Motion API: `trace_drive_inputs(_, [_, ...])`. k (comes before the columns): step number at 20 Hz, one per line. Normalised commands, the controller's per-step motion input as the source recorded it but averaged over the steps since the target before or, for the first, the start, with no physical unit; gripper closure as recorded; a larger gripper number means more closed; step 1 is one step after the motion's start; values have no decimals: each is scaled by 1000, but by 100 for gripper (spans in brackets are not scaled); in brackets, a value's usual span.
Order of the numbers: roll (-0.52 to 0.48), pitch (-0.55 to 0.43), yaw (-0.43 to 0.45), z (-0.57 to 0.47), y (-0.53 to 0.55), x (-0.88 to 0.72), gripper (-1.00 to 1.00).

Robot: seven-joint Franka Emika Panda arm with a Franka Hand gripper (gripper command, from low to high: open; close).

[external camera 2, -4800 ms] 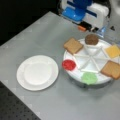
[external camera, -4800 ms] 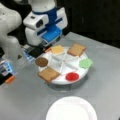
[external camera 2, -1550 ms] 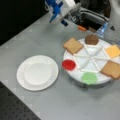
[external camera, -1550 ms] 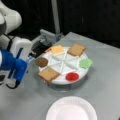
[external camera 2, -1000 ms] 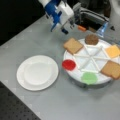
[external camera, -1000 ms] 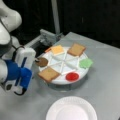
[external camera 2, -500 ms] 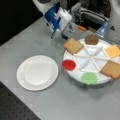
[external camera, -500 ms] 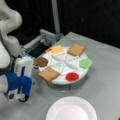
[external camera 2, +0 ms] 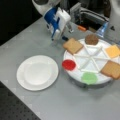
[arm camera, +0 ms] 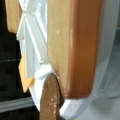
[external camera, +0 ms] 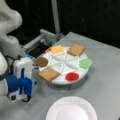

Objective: Ingredient selection for cheeseburger or sandwich

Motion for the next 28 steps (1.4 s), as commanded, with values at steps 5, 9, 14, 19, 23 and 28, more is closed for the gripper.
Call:
trace_drive_inputs(5, [319, -80, 182, -211, -233, 456, -100])
trace_drive_inputs(9, [276, -58, 207, -233, -289, 428, -100])
trace_drive_inputs(14, [267, -53, 208, -230, -313, 417, -100])
trace_drive_inputs(19, [264, -73, 185, -242, -291, 410, -100])
trace_drive_inputs(23, [251, -82, 171, -256, -297, 412, -100])
trace_drive_inputs(28, [245, -74, 166, -255, -315, 401, 100])
